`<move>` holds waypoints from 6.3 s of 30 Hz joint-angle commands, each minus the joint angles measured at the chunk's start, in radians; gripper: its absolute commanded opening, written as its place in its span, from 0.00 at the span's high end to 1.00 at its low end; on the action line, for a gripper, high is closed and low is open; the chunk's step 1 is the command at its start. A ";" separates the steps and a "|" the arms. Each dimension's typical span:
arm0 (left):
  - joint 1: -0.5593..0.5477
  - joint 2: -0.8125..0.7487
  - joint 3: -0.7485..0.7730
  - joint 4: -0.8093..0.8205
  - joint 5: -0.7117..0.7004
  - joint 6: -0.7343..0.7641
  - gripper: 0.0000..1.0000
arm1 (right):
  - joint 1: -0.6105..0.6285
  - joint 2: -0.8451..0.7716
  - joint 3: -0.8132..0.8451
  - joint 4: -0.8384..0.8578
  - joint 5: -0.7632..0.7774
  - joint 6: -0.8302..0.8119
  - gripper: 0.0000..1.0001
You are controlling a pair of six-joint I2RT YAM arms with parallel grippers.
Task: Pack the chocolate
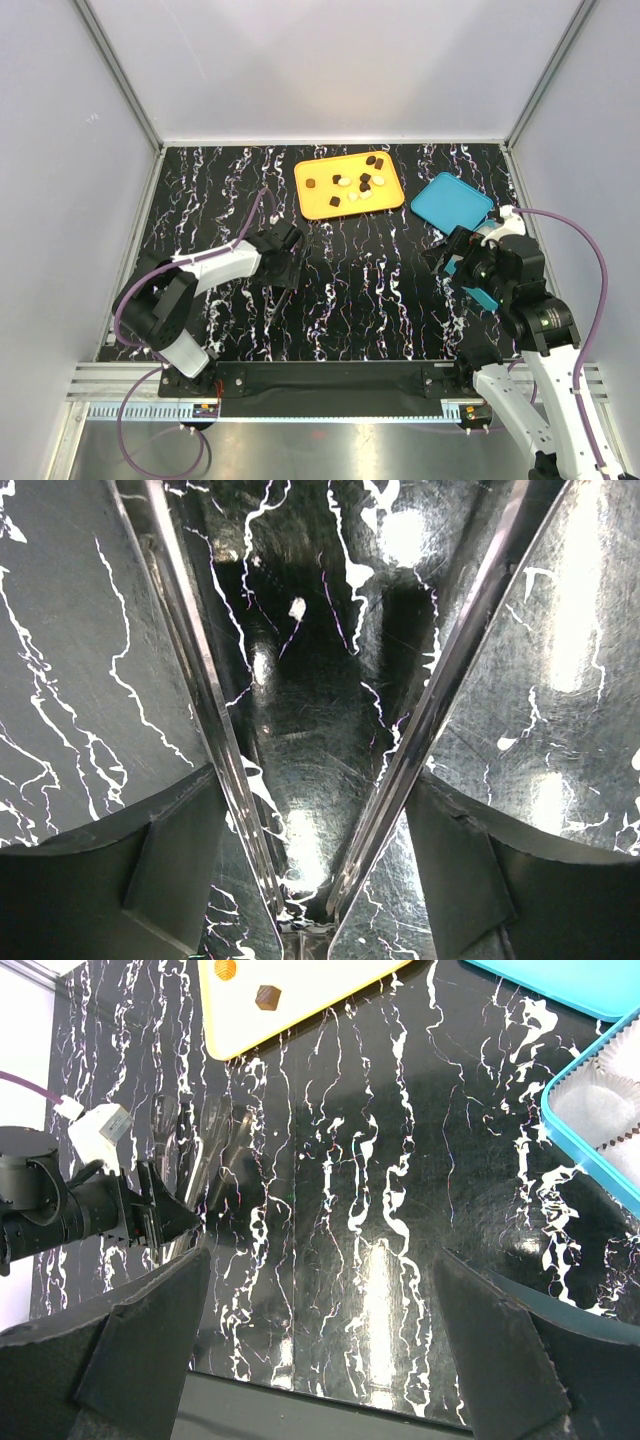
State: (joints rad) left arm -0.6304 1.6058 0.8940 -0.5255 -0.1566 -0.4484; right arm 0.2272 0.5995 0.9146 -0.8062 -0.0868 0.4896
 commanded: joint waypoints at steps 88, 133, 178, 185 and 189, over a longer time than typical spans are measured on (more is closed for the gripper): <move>-0.023 0.427 0.890 -0.211 -0.069 0.237 0.49 | 0.003 -0.047 0.152 -0.025 -0.027 -0.042 0.00; -0.155 0.103 0.813 -0.182 0.150 0.183 0.67 | 0.004 -0.056 0.293 -0.065 0.067 -0.046 0.00; -0.480 0.559 1.178 -0.117 0.236 0.191 0.66 | 0.004 -0.248 0.250 -0.004 0.190 -0.031 0.00; -0.480 0.583 1.191 -0.126 0.226 0.209 0.63 | 0.004 -0.244 0.241 0.010 0.182 -0.020 0.00; -0.479 0.591 1.182 -0.125 0.215 0.218 0.60 | 0.004 -0.244 0.228 0.019 0.177 -0.013 0.00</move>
State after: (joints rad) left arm -1.1099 2.1925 2.0338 -0.6971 0.0822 -0.2543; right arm 0.2272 0.3496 1.1522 -0.8341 0.1104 0.4679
